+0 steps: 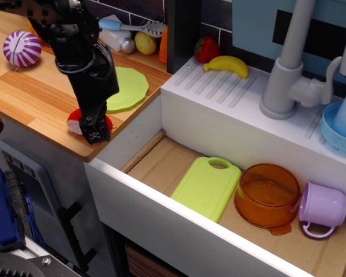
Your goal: Put sushi on plate
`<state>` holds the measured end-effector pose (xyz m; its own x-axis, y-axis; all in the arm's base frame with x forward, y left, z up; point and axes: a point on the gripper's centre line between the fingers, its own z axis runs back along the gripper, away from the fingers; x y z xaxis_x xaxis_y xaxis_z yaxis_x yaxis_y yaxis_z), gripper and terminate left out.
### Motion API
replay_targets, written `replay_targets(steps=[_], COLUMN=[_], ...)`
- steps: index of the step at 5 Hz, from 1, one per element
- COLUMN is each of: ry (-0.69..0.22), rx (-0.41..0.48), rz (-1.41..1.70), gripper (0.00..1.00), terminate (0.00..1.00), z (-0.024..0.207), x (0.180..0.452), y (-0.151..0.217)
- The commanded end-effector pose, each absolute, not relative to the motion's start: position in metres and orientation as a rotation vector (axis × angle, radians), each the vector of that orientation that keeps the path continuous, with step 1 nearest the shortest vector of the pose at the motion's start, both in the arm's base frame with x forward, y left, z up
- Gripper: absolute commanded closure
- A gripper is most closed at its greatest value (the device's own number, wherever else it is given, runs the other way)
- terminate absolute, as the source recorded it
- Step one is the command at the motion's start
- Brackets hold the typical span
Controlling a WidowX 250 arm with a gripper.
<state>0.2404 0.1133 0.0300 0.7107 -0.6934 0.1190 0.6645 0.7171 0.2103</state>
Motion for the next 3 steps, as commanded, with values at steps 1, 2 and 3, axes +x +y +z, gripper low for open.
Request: replay_targets(steps=[1, 2, 3], ry=[-0.228, -0.234, -0.246], rx=[0.171, 0.155, 0.134], rz=[-0.763, -0.760, -0.732], gripper=[0.00, 0.00, 0.00], terminate=[0.00, 0.00, 0.00], z=[0.028, 0.024, 0.017], x=[0.248, 0.252, 0.249], y=[0.123, 0.126, 0.126])
